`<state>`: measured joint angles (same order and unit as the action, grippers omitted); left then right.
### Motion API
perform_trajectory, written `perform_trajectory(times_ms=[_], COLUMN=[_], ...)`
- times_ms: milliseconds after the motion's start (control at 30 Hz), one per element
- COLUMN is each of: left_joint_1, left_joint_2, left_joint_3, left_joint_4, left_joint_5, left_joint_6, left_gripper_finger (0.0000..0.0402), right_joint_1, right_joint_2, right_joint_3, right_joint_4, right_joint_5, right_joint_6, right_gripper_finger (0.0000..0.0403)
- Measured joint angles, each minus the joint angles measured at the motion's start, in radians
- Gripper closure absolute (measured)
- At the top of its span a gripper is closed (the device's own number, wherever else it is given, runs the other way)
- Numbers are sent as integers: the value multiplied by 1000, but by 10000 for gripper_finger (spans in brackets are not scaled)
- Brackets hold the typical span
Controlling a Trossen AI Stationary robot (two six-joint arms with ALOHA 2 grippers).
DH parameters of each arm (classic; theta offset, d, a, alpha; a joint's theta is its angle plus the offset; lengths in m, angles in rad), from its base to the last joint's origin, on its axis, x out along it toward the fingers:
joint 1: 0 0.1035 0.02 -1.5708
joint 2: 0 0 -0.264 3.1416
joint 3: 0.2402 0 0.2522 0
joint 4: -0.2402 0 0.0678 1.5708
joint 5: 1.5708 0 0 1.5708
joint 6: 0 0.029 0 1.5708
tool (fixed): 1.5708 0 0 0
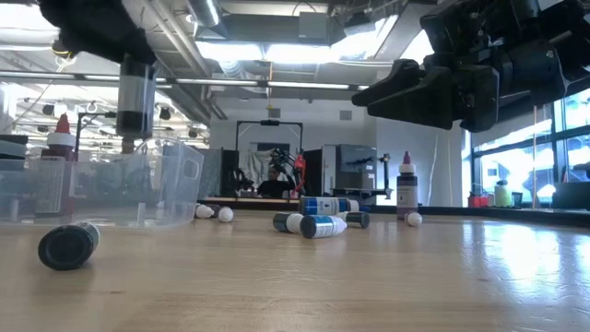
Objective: Pick & Place food coloring
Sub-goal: Put the large black food coloring bottle into the transparent bin
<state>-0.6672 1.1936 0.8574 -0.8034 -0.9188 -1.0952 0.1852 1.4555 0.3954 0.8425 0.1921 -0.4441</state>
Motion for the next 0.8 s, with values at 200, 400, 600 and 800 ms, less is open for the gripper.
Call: perform_trajectory(times_ms=[200, 400, 600, 800], left_joint_1=[-50, -43, -51, -51], left_joint_2=[163, 291, 352, 398], left_joint_3=[62, 96, 97, 97], left_joint_4=[-197, -439, -586, -586], left_joint_5=[-82, -18, 33, 23], left_joint_6=[-295, -542, -775, -835], left_gripper_finger=[280, 280, 272, 272], right_joint_1=[0, 0, 0, 0], right_joint_2=[0, 0, 0, 0], right_joint_3=[0, 0, 0, 0], right_joint_4=[0, 1, 2, 4], right_joint_5=[0, 0, 0, 0], right_joint_6=[3, 3, 3, 3], right_gripper_finger=[101, 101, 101, 101])
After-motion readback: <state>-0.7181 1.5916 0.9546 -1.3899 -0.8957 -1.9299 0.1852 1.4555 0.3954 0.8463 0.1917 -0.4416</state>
